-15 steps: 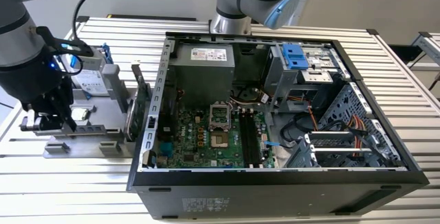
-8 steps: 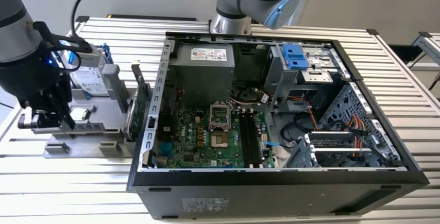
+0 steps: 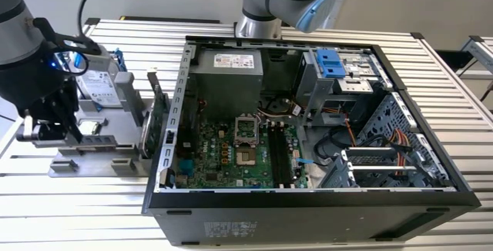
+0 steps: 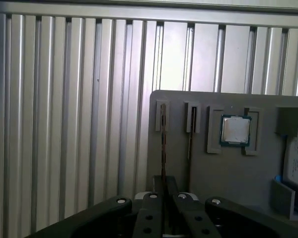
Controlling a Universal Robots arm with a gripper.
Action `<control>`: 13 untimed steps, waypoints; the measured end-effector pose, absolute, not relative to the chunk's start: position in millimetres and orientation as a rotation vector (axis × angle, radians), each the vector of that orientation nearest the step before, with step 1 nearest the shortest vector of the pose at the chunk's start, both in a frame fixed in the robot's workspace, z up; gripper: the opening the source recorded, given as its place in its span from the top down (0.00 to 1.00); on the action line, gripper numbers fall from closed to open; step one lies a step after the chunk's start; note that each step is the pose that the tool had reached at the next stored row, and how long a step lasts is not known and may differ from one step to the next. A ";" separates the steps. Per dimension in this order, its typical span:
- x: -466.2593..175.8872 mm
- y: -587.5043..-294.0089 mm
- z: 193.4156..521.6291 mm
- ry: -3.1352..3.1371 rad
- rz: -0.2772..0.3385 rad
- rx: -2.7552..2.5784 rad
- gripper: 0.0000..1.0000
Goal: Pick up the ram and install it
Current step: 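Pick up the ram and move it above insertion slot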
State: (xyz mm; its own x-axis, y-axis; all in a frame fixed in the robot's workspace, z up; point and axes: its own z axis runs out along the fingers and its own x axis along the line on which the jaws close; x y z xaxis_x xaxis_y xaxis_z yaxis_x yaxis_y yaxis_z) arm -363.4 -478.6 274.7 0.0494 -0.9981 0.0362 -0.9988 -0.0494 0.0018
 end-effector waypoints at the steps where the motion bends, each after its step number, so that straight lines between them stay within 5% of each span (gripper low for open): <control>1: -363.4 -478.6 275.5 -2.147 0.039 2.256 1.00; 13: -363.4 -478.6 285.6 -2.154 0.039 2.251 1.00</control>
